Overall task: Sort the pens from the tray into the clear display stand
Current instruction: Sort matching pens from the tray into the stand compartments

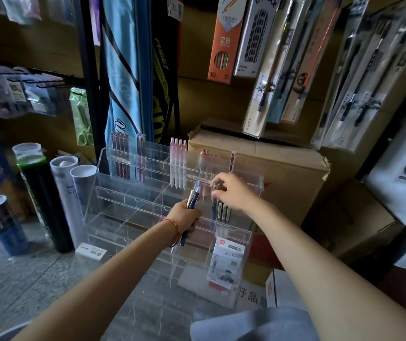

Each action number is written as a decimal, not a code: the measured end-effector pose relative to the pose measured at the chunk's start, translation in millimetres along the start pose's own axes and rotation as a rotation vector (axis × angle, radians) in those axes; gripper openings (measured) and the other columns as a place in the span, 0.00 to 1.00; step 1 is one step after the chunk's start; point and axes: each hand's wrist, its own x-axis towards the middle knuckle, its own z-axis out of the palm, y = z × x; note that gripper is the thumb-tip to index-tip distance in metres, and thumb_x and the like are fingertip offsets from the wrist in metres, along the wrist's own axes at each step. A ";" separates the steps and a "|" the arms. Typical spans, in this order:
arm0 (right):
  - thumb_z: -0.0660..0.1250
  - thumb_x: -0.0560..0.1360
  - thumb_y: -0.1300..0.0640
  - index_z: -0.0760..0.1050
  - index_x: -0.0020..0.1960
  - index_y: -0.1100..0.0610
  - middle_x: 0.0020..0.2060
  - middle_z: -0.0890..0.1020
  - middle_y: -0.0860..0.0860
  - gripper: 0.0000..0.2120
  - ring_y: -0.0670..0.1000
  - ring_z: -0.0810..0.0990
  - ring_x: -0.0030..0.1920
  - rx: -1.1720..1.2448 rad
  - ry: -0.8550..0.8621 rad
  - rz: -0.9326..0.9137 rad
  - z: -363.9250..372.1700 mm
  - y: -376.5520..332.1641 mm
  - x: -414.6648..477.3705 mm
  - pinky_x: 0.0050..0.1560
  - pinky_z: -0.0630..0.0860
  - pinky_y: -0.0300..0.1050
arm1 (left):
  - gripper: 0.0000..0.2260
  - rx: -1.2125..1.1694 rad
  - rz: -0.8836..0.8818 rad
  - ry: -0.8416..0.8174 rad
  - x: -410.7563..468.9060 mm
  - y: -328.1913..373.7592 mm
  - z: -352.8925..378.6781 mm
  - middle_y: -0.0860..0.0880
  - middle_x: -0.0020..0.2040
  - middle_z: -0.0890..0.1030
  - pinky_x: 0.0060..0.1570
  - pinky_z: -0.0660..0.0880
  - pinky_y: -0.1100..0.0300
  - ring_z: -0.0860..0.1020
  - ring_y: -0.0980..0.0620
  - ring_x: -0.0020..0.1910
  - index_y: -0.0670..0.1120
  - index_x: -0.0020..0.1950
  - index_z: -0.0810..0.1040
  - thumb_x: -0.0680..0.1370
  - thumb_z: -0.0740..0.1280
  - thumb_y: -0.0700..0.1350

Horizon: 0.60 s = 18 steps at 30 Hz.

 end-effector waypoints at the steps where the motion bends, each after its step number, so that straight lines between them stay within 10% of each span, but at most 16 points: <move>1: 0.65 0.76 0.60 0.74 0.51 0.56 0.50 0.76 0.52 0.05 0.51 0.76 0.48 -0.014 -0.011 0.012 0.9 2.8 0.3 0.47 0.73 0.44 | 0.13 0.012 0.006 0.000 0.3 -0.9 -0.9 0.48 0.27 0.66 0.19 0.62 0.67 0.62 0.56 0.18 0.52 0.40 0.67 0.77 0.57 0.34; 14: 0.66 0.75 0.60 0.74 0.47 0.58 0.37 0.75 0.51 0.02 0.49 0.72 0.37 -0.080 -0.072 0.086 14.2 6.5 1.9 0.37 0.70 0.41 | 0.09 0.098 0.035 -0.016 4.6 -8.8 -1.3 0.46 0.28 0.66 0.20 0.62 0.66 0.62 0.53 0.23 0.46 0.41 0.65 0.78 0.57 0.35; 18: 0.67 0.74 0.62 0.77 0.49 0.59 0.47 0.79 0.56 0.04 0.53 0.78 0.45 -0.300 -0.078 0.103 20.3 1.5 5.8 0.47 0.76 0.45 | 0.10 0.022 0.013 -0.062 2.5 -7.0 -6.1 0.47 0.27 0.65 0.20 0.63 0.67 0.63 0.55 0.19 0.51 0.47 0.67 0.78 0.57 0.35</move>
